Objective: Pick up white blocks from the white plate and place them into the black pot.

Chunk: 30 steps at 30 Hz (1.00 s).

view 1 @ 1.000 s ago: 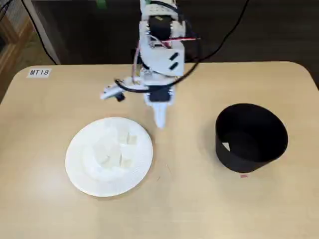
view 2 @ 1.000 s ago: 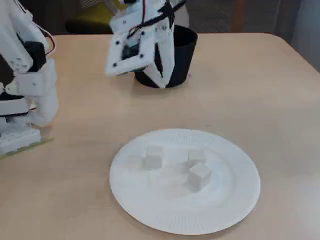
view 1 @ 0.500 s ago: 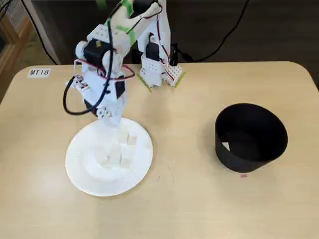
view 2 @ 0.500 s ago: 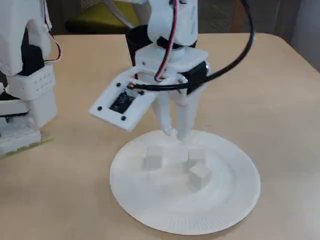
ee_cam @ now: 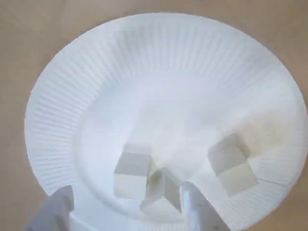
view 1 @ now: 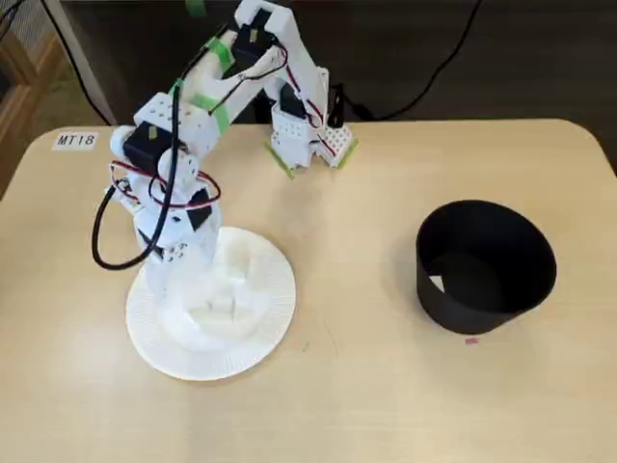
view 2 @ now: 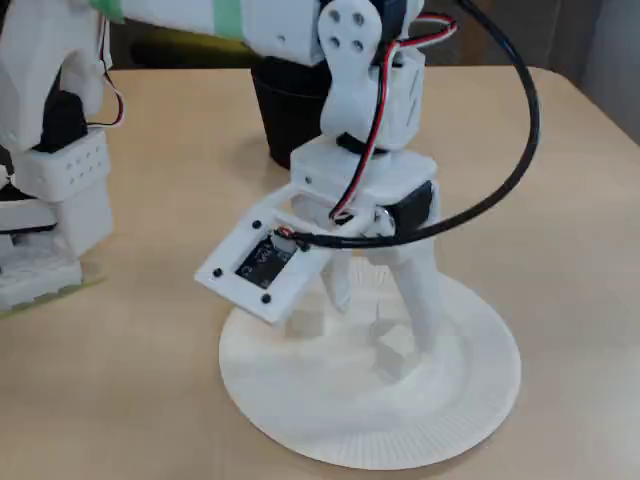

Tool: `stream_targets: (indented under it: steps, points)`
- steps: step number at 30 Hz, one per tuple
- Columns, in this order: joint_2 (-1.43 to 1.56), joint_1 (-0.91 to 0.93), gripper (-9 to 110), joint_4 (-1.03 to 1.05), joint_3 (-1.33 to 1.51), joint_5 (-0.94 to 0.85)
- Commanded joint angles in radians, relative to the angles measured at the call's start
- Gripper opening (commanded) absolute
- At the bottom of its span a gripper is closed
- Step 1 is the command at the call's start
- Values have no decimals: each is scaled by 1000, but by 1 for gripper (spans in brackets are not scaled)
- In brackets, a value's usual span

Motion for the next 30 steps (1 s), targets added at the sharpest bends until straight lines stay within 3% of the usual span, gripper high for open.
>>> stream_targets:
  steps: [1, 21, 28, 30]
  points:
    - [-3, -6, 32, -20, -38, 5]
    - [-107, -51, 20, -164, -38, 89]
    - [-152, -49, -2, -227, -48, 135]
    - [-158, -49, -2, -239, -48, 132]
